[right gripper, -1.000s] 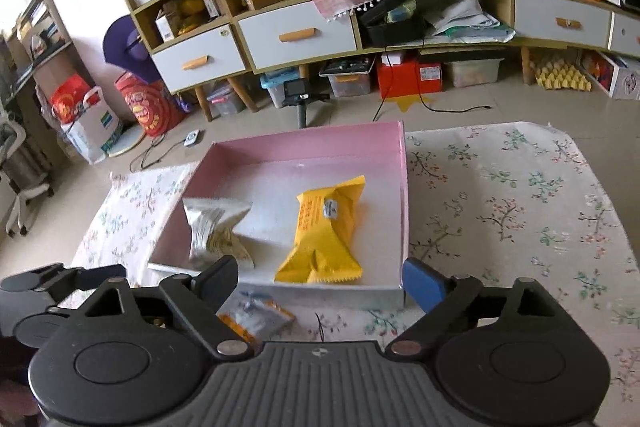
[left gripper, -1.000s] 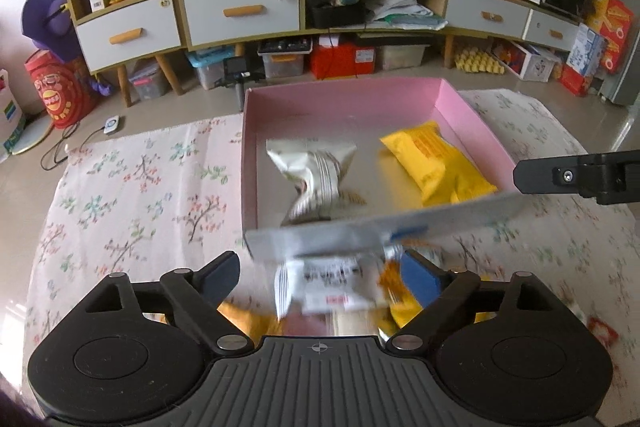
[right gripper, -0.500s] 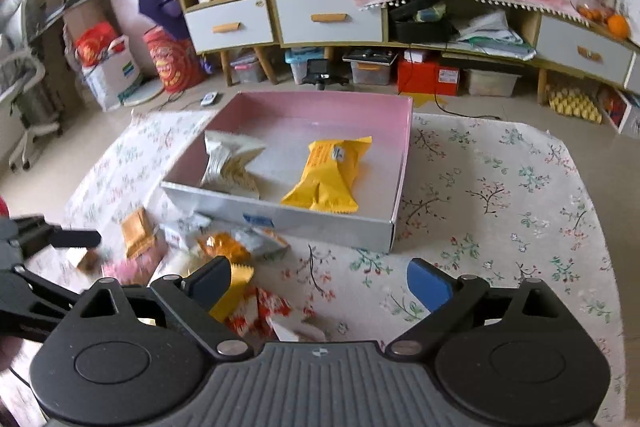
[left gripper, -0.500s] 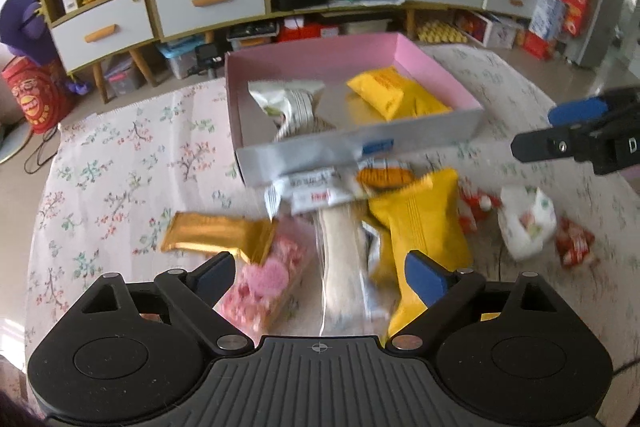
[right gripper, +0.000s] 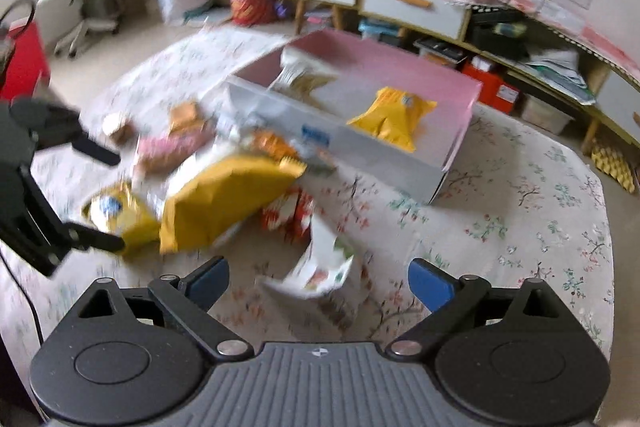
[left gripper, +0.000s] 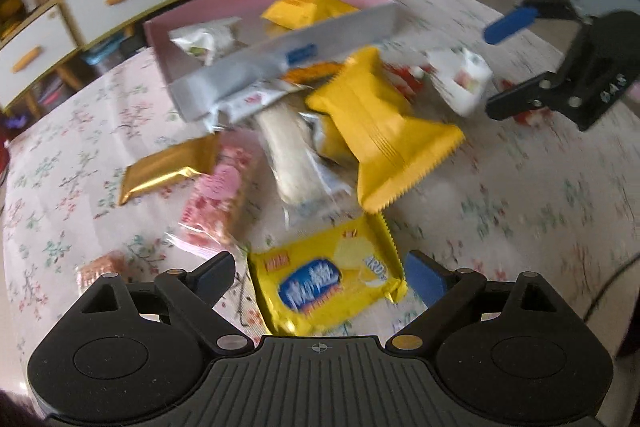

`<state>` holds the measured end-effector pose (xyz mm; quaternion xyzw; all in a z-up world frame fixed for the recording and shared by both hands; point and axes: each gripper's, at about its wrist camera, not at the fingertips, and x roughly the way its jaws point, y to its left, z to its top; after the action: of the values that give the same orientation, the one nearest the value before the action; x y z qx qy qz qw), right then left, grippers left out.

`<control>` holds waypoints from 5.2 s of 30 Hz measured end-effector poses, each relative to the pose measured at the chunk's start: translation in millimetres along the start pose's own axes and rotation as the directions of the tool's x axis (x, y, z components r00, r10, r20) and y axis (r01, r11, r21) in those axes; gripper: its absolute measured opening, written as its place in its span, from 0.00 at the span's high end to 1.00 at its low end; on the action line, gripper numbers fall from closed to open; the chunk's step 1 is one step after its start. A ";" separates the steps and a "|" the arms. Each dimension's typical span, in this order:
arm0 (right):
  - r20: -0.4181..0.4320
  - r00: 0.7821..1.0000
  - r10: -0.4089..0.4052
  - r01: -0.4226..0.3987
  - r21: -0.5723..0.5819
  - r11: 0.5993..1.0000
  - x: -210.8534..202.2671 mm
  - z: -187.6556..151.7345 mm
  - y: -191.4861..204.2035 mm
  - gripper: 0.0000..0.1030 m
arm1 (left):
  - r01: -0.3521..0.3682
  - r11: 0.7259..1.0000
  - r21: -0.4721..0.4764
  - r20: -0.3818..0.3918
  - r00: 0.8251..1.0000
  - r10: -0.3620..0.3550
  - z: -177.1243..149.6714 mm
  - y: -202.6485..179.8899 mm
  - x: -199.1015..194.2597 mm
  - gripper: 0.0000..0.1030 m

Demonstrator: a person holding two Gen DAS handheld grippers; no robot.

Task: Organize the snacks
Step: 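Grasp the white printed snack bag with the right gripper while the left grasps the yellow cracker pack, then carry both packs over the pink box and release them inside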

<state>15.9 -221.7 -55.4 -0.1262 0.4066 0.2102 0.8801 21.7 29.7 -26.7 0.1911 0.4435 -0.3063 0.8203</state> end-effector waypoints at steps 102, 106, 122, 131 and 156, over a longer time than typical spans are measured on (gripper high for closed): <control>0.082 0.995 -0.053 0.045 0.096 0.994 24.3 69.1 -9.8 0.77 | -0.137 0.947 -0.291 0.146 0.972 0.185 95.2 38.2 -2.9 0.28; 0.089 0.993 -0.073 0.059 0.154 0.986 28.1 72.5 -23.7 0.77 | -0.125 0.937 -0.327 0.174 0.966 0.190 106.8 45.2 1.2 0.28; 0.098 0.989 -0.114 0.079 0.309 0.948 57.1 113.6 -89.4 0.77 | -0.109 0.964 -0.243 0.171 0.973 0.153 182.2 69.3 60.8 0.28; 0.044 0.993 -0.112 0.088 0.365 0.927 107.3 118.5 -116.4 0.77 | -0.178 0.960 -0.214 0.149 0.966 0.213 199.6 83.5 104.2 0.28; 0.077 0.989 -0.125 0.087 0.376 0.922 88.5 120.3 -115.3 0.47 | -0.188 0.970 -0.157 0.158 0.964 0.212 194.7 63.9 88.6 0.14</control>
<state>201.5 -252.3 -40.9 0.0314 0.3873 0.0873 0.9173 220.7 -66.5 5.1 0.1492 0.3690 -0.2053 0.8941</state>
